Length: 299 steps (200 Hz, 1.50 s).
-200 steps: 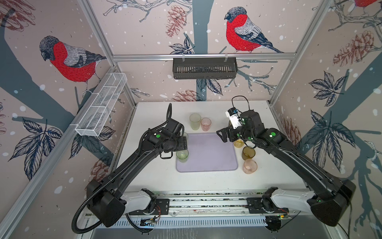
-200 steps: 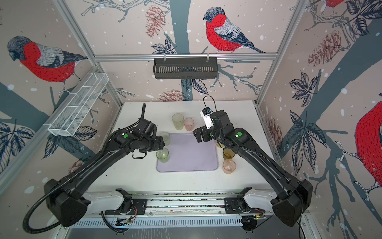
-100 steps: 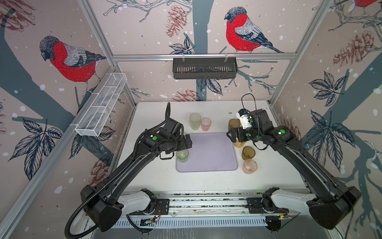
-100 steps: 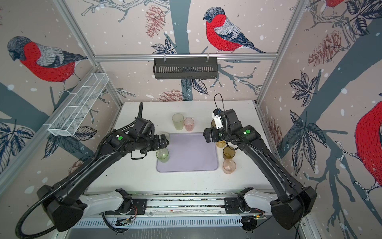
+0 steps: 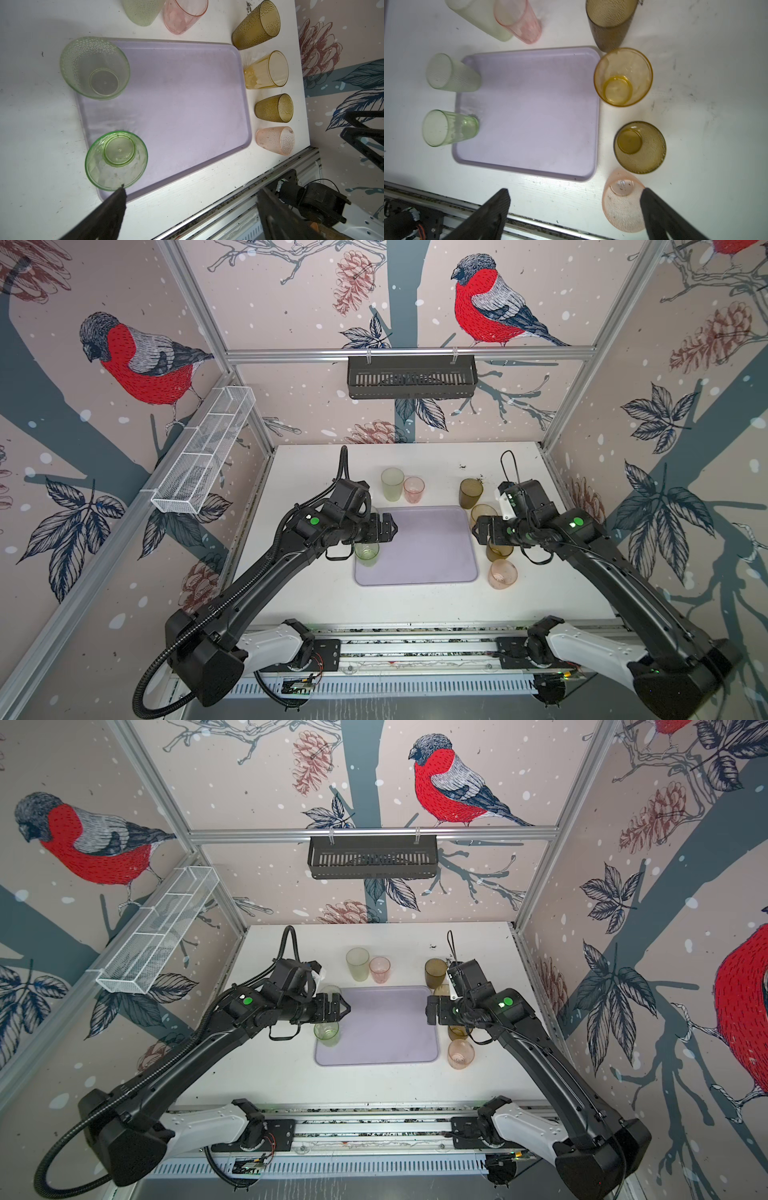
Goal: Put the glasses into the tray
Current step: 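Lower the right gripper over the peach cup nearest the robot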
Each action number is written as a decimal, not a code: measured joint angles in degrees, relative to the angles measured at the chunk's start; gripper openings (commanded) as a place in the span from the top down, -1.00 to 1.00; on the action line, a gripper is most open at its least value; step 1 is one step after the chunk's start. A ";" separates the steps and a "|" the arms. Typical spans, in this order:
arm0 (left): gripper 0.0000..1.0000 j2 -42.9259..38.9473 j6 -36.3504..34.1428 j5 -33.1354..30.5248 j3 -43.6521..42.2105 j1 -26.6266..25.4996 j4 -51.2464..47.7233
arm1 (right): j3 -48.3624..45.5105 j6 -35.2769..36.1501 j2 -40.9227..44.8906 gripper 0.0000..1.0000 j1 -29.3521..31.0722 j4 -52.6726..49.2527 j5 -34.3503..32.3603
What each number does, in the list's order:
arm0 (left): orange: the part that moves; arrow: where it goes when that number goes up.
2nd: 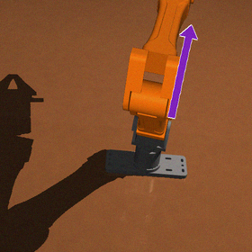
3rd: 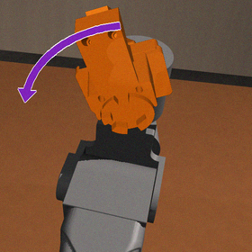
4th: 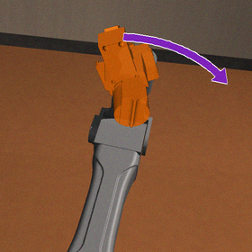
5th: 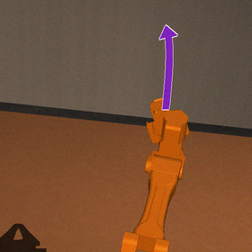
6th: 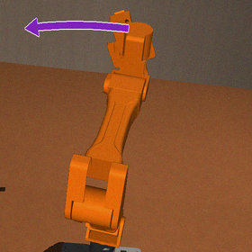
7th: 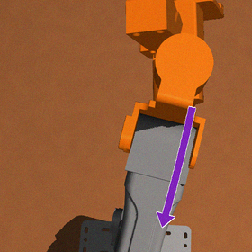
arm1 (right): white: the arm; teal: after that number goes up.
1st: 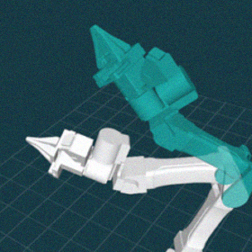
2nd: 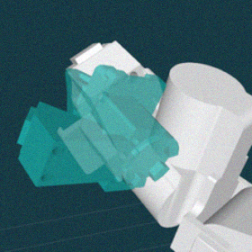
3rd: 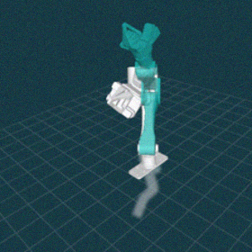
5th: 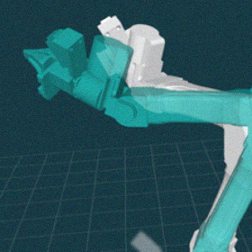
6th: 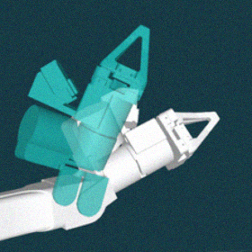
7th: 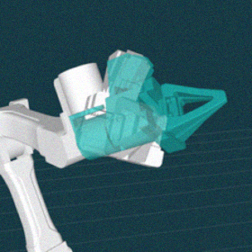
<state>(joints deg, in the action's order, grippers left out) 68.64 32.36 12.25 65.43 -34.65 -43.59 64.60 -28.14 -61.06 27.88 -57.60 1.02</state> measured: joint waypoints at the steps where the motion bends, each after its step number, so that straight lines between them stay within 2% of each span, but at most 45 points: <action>1: -0.96 0.00 -0.11 0.02 0.00 0.00 0.00 | -0.15 -0.31 0.13 -0.97 -0.09 -0.22 -0.11; 74: -0.95 -1.16 -7.02 2.80 -0.28 -0.02 2.51 | -6.12 -4.74 2.64 -0.87 -1.62 -3.93 0.20; 107: -0.95 -0.48 -8.68 3.30 1.46 -0.02 2.34 | -7.78 -4.85 2.60 -0.69 -1.66 -4.39 1.68; 167: -0.95 -1.55 -9.01 4.39 -0.07 -0.02 2.10 | -11.13 -5.11 2.82 -0.49 -2.58 -5.42 2.21; 201: -0.95 -3.06 -8.94 4.70 -1.11 -0.02 2.21 | -14.25 -6.14 5.51 -0.39 -5.90 -5.90 2.21; 251: -0.95 -5.92 -8.76 5.75 -3.89 -0.02 2.34 | -16.59 -7.67 9.57 -0.35 -12.07 -5.18 1.38; 299: -0.95 -8.50 -8.76 5.99 -5.46 -0.02 2.60 | -17.16 -7.34 8.31 -0.33 -15.52 -3.61 1.62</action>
<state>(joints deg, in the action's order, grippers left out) 60.14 23.59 18.24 59.96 -34.68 -40.99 47.44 -35.48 -52.75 12.36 -61.21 2.63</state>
